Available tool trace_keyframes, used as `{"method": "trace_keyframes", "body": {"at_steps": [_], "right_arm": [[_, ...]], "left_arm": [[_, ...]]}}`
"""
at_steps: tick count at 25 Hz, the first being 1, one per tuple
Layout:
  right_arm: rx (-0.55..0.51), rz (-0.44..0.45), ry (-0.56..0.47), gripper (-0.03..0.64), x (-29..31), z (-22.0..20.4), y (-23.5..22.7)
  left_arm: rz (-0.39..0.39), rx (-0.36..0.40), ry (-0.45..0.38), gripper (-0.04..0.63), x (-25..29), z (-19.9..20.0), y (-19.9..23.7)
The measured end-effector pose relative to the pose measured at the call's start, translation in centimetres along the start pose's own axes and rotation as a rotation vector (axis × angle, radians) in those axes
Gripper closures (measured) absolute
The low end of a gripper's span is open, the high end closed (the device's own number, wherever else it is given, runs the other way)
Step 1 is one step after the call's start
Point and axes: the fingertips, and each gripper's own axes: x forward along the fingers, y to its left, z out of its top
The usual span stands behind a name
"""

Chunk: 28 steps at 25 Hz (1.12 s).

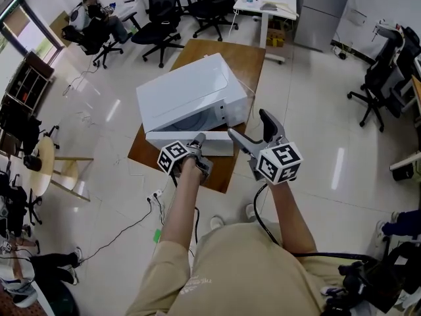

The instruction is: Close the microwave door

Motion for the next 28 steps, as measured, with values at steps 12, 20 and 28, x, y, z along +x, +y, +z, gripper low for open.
{"method": "trace_keyframes", "body": {"at_steps": [12, 20, 28], "right_arm": [[-0.01, -0.016, -0.02, 0.138, 0.4, 0.9, -0.5], [0.003, -0.053, -0.008, 0.138, 2.1, 0.2, -3.2], [-0.034, -0.02, -0.001, 0.138, 5.5, -1.6, -1.9]], "left_arm": [[0.022, -0.144, 0.013, 0.375, 4.4, 4.0, -0.4], [0.006, -0.186, 0.013, 0.377, 6.1, 5.7, -0.9], [0.005, -0.207, 0.014, 0.374, 6.7, 6.3, -0.1]]}}
